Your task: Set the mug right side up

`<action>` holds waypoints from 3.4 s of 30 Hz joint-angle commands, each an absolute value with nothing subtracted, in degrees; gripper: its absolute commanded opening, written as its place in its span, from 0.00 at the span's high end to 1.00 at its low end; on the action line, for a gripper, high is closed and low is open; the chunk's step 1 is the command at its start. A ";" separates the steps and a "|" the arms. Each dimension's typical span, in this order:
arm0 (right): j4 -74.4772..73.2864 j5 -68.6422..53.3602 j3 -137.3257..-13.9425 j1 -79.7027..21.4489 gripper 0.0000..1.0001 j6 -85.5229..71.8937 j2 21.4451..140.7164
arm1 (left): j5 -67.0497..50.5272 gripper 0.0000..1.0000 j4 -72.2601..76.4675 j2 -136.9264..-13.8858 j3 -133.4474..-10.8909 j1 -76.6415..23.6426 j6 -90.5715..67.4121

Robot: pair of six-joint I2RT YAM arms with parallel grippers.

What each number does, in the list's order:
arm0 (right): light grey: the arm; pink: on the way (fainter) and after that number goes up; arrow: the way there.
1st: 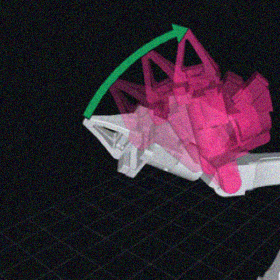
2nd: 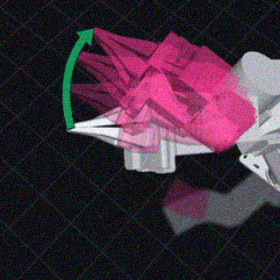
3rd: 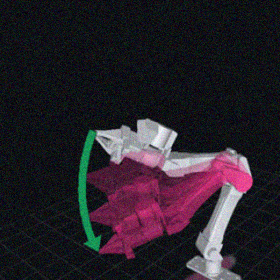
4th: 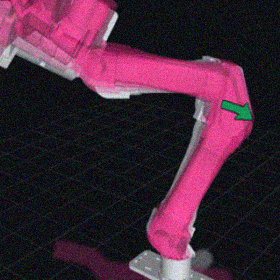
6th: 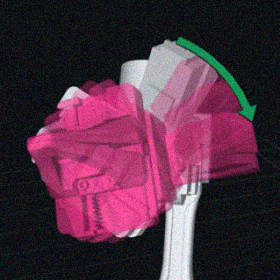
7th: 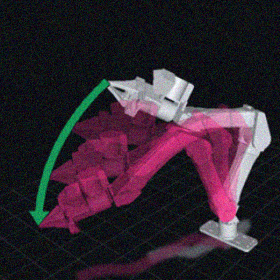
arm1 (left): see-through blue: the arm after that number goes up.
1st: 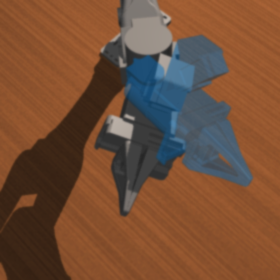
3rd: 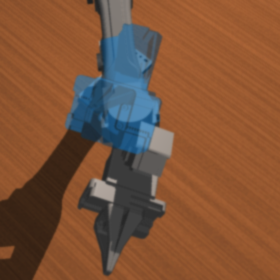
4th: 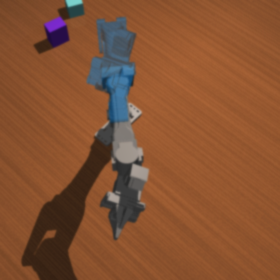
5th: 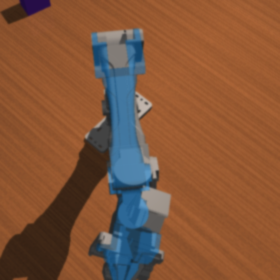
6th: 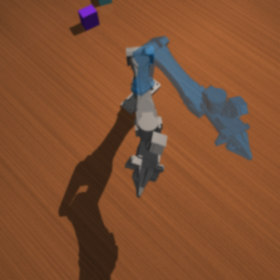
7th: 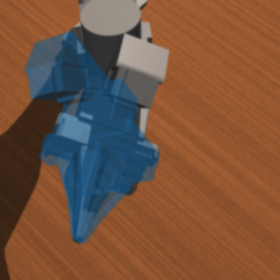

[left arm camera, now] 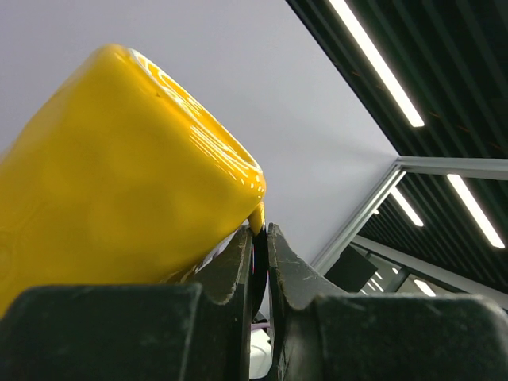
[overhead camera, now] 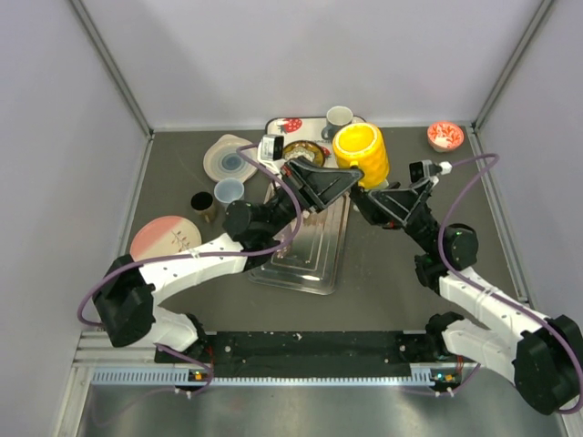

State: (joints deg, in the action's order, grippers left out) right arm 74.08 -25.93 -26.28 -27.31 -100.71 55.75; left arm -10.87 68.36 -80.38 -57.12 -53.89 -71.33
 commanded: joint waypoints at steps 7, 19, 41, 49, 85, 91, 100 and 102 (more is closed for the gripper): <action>92.37 -25.66 -33.31 -27.33 0.48 -99.23 56.60 | -9.93 1.00 82.09 -83.06 -60.47 -54.05 -75.06; 92.20 -27.07 -32.78 -27.07 0.59 -99.14 55.99 | -11.42 1.00 83.94 -83.59 -59.42 -53.79 -75.59; 1.43 -49.75 -41.75 -26.02 0.27 -45.54 29.97 | -13.62 1.00 63.63 -66.36 -34.91 -49.31 -56.07; -8.43 -43.51 -39.03 -26.02 0.27 -39.91 26.20 | -12.22 1.00 60.82 -67.59 -30.51 -49.57 -53.00; -22.94 -33.05 -41.22 -26.02 0.28 -31.20 22.41 | -13.88 1.00 90.88 -103.45 -25.84 -44.65 -62.32; -22.94 -32.61 -41.13 -25.93 0.28 -30.94 22.68 | -13.80 0.90 85.08 -98.53 -23.73 -44.65 -60.29; -22.94 -32.52 -40.43 -26.01 0.28 -30.94 22.68 | -15.03 0.80 79.98 -96.77 -20.31 -44.74 -59.77; -22.94 -32.43 -40.25 -26.02 0.28 -30.94 22.76 | -15.20 0.78 77.62 -96.33 -20.30 -44.82 -59.42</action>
State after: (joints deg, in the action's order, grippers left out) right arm -23.73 -32.97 -39.53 -26.09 -31.90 22.87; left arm -14.11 73.19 -98.80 -20.84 -44.86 -60.69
